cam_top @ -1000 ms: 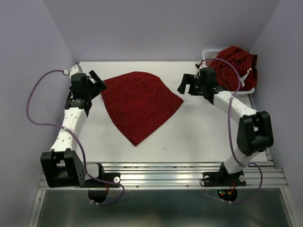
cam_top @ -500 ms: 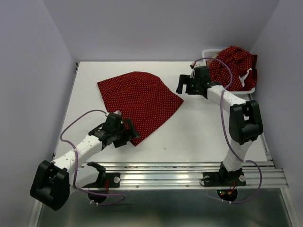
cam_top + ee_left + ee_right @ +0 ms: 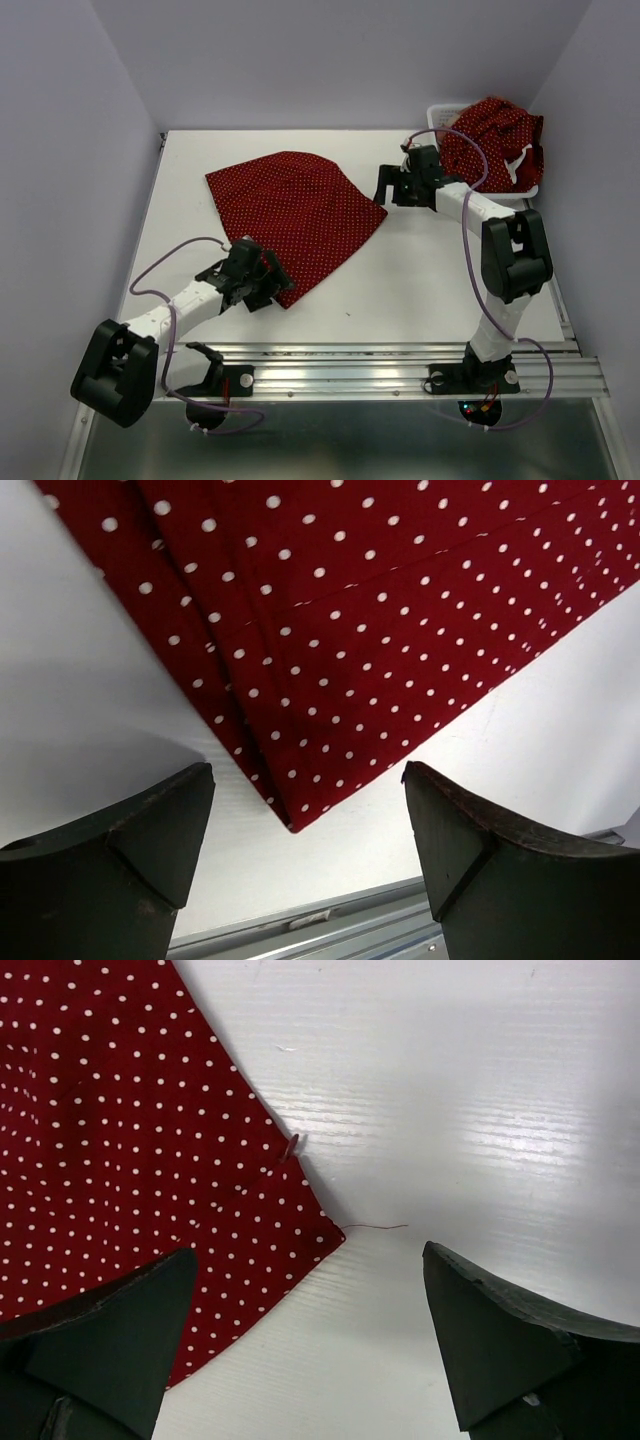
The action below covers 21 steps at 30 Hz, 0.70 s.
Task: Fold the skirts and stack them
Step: Flatten the skirt out
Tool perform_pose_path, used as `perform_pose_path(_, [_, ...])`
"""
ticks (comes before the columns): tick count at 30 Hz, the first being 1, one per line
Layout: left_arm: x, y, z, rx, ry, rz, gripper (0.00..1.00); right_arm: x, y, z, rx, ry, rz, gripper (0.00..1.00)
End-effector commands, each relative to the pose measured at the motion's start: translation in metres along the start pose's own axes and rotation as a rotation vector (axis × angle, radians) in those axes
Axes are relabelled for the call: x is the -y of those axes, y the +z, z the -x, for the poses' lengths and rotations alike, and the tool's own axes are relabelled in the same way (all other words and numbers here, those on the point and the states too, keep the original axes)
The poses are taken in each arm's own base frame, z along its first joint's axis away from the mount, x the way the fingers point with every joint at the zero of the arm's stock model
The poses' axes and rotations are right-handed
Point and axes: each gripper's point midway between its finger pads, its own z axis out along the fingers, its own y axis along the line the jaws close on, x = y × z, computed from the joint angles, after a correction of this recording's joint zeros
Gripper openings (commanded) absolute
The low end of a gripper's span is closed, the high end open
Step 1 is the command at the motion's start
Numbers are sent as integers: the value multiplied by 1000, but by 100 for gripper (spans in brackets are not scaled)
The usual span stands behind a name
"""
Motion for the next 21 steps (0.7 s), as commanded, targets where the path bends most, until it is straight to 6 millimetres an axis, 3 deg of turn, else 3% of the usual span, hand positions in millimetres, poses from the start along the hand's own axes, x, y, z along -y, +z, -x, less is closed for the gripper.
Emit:
perform_pose_path(1, [-3,8,-13,-61,24,4,87,7,8,-6,-6,10,-45,100])
perform_pose_path(3, [-5,9,-21,-87,34,5,87,8,10,-10,-15,23,-51,100])
perform_pose_path(10, [-18,9,-48,-183,48,30,71,3,11,-23,-50,60,-16,98])
perform_pose_path(19, [-19,19,-45,-202,49,87,41,2,5,-35,-80,66,-7,95])
perform_pose_path(21, [-18,20,-42,-191,44,97,40,4,4,-42,-95,66,-10,94])
